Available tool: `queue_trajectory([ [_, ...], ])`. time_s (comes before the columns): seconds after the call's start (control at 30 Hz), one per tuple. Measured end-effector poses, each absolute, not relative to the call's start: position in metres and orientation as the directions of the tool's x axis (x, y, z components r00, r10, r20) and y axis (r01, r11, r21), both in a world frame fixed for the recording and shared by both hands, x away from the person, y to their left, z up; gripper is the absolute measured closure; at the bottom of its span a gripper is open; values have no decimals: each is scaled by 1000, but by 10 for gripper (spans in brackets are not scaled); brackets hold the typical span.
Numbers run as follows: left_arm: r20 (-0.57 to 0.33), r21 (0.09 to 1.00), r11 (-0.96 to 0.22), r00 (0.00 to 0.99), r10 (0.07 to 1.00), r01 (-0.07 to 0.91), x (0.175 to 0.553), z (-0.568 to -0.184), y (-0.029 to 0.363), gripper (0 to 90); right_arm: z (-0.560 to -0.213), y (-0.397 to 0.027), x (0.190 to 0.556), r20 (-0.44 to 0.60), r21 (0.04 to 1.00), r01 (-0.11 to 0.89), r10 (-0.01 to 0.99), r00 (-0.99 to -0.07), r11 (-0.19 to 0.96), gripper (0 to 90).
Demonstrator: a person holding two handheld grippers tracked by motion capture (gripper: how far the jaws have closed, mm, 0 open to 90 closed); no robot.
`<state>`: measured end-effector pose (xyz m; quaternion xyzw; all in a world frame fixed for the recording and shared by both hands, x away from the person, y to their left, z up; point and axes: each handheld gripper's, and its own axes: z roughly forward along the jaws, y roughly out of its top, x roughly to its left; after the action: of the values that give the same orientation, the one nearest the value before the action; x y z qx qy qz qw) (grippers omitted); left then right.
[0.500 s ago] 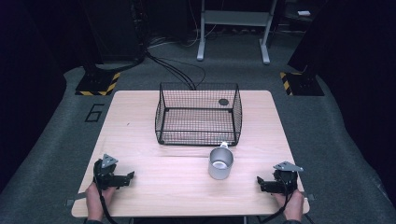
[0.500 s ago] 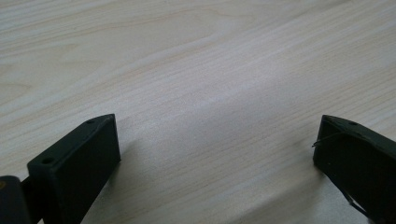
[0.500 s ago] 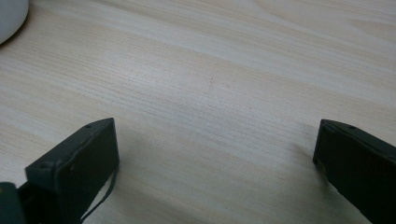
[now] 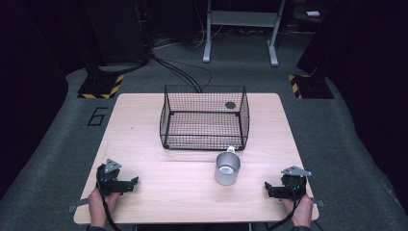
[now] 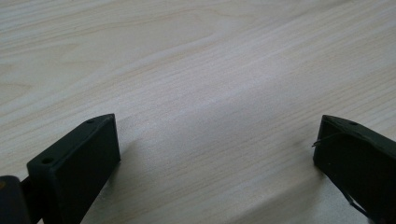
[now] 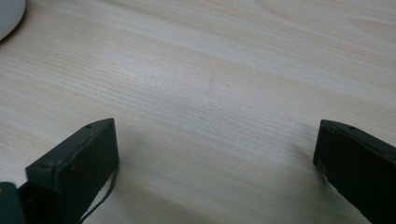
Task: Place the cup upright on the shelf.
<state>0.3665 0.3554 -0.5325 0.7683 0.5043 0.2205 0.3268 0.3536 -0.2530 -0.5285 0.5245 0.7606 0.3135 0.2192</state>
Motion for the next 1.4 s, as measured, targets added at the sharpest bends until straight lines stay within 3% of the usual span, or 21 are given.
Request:
queue_trajectory([
  [0.8,9,725,-278,394,919,631,366,-533,355,4,-474,-223,341,51,767,585,885,-463,262,0],
  [1.4,9,725,-277,394,919,631,366,-533,355,4,-441,-173,349,78,793,530,811,-579,302,0],
])
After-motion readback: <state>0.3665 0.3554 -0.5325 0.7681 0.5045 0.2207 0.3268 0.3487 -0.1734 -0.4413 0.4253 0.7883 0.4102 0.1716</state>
